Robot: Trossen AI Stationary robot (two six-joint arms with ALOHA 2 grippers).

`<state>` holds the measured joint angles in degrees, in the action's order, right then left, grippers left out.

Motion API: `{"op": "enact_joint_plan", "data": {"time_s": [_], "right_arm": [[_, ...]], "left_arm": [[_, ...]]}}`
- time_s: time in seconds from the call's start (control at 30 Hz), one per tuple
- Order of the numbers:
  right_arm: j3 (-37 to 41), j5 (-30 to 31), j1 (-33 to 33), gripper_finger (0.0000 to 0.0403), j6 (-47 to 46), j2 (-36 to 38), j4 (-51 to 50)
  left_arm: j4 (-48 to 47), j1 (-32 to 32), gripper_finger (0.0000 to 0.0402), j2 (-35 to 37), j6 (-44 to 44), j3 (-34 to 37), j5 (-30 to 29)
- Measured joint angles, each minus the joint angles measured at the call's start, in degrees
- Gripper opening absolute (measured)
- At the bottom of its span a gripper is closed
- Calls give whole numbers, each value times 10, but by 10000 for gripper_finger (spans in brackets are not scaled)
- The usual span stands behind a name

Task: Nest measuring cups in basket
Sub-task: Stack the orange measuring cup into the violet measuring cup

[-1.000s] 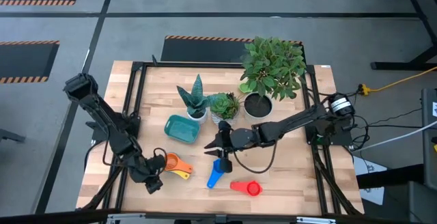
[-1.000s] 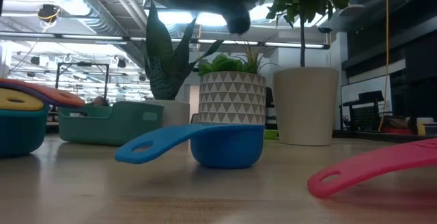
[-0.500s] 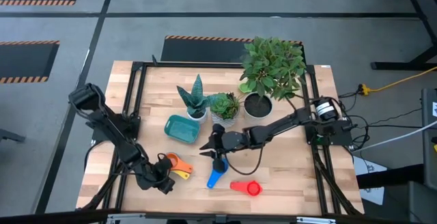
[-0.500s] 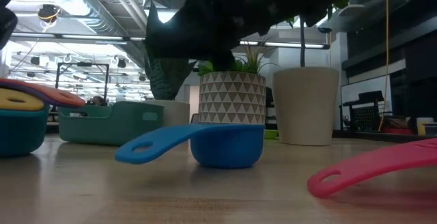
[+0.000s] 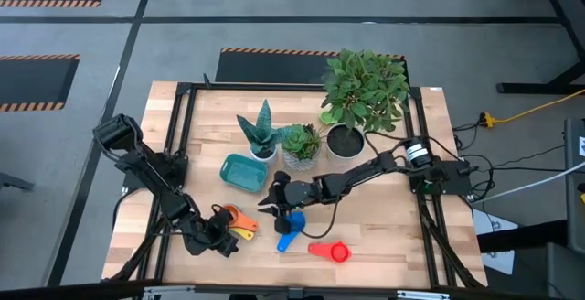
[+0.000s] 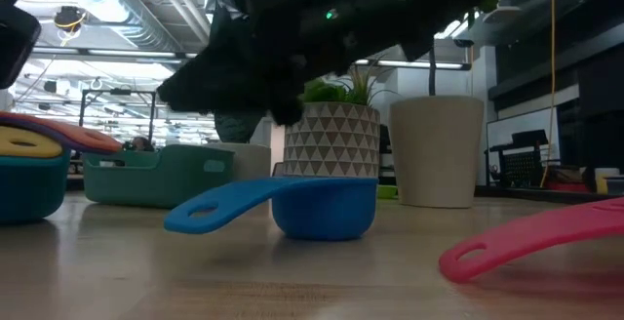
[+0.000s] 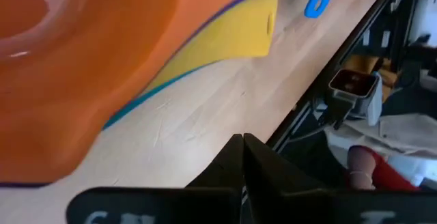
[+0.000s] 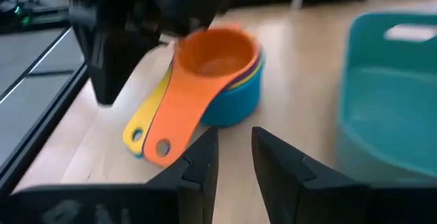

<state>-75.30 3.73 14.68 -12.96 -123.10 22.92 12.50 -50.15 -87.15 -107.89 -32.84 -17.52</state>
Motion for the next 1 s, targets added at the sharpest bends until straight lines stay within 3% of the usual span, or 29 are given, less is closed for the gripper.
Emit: {"op": "enact_joint_plan", "data": {"time_s": [0.2,0.43,0.73,1.0], "right_arm": [[-69,-25,-2,94,2,-41,-61],[-123,-25,-3,94,16,-70,-124],[-128,-26,-3,94,15,-78,-134],[-128,-90,-2,94,17,-78,-131]], "left_arm": [[-13,0,1,0,5,-21,-21],[-122,0,0,1,5,-71,-35],[-185,21,0,1,0,-84,-40],[-195,42,0,0,12,-84,-41]]}}
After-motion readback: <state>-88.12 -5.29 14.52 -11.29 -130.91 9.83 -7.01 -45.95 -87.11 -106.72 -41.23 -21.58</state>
